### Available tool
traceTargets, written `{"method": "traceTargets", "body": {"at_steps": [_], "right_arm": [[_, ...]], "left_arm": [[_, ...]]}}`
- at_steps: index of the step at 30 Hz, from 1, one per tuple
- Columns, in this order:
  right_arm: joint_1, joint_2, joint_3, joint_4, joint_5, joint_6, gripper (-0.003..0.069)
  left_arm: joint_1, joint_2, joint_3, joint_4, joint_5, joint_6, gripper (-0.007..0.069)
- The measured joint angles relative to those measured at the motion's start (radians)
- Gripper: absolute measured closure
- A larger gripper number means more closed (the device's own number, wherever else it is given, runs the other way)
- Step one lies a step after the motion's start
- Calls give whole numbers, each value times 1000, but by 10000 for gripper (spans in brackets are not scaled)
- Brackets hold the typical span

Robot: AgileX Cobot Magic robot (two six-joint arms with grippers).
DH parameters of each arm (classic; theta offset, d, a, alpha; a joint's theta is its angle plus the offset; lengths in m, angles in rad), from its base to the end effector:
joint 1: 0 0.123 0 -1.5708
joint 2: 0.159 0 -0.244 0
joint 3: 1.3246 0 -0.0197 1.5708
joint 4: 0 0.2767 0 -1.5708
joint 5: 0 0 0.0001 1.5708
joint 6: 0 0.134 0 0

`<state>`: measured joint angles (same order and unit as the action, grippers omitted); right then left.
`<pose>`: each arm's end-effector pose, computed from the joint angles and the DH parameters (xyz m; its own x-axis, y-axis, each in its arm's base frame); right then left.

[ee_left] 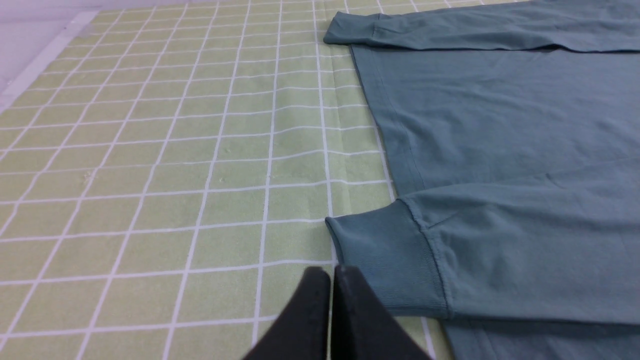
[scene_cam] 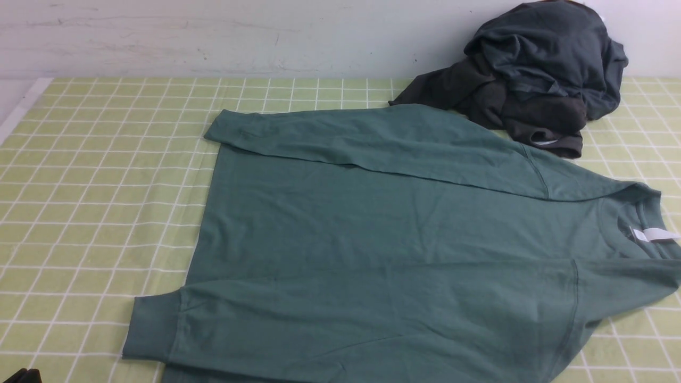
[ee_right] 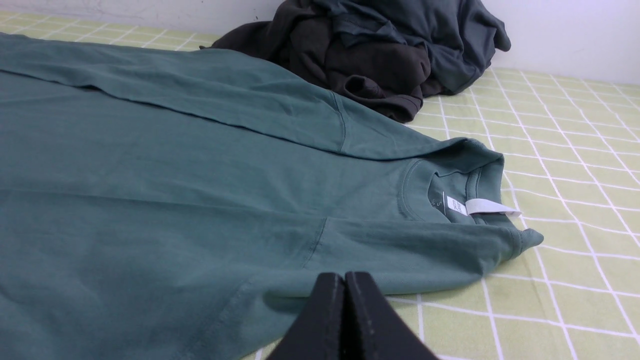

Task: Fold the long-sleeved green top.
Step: Use the left arm to clamp the cuff closest to it

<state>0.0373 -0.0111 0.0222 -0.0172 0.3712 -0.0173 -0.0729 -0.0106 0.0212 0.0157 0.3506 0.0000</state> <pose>0.1612 0.0052 0.1606 -0.2894 -0.0441 -0.9562 -0.0410 0.9986 -0.0337 0.1617 -0.0111 0.1635 -0.2688 0.0344 -0.9626 0.0716 0.9973 0.0156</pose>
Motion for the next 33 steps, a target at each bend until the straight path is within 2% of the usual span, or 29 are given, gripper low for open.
{"method": "traceTargets", "body": {"at_steps": [27,30,33], "right_arm": [[0,0,0,-8,-3,-1,673],[0,0,7,-22,-112,-1,673],[0,0,8,-27,-392,0,673]], "left_arm": [[0,0,3,38,-24,0,627],[0,0,11,69,-196,0,627],[0,0,11,101,-478,6,627]]}}
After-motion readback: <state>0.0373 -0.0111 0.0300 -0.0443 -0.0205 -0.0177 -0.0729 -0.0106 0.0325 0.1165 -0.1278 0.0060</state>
